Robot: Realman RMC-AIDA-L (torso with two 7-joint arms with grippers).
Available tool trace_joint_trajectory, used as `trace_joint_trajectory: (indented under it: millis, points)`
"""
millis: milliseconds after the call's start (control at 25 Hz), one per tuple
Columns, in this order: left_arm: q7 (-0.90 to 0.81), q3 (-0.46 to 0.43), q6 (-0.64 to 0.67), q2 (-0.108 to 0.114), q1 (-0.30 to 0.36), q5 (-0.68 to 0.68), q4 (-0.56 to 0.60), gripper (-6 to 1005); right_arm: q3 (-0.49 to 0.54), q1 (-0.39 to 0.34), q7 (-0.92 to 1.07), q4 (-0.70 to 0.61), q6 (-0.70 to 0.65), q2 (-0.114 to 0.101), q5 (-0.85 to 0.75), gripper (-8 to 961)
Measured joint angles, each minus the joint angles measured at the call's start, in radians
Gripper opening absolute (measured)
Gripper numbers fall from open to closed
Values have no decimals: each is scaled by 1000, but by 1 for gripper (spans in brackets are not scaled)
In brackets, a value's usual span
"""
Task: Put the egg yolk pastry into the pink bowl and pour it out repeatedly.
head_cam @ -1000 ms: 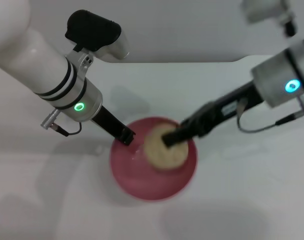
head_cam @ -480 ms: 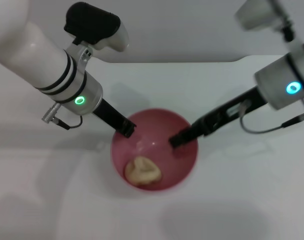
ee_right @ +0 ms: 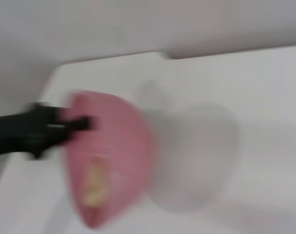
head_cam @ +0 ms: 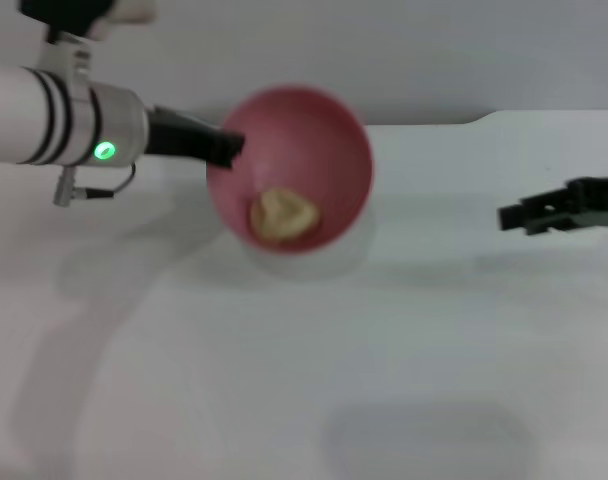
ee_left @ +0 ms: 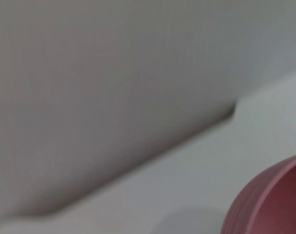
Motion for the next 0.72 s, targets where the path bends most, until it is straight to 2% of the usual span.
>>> trace_joint_trajectory:
  millis: [200, 360, 520, 720]
  points:
    - [271, 50, -211, 0, 159, -288, 78, -1, 96, -49, -21, 5, 17, 1, -30, 496]
    - [545, 122, -304, -1, 237, -500, 85, -2, 126, -78, -25, 5, 20, 4, -32, 496]
    - [745, 223, -399, -2, 278, -577, 86, -2, 148, -90, -27, 5, 22, 4, -33, 496]
    - [906, 490, -725, -1, 312, -565, 102, -2, 170, -91, -28, 5, 31, 1, -44, 495]
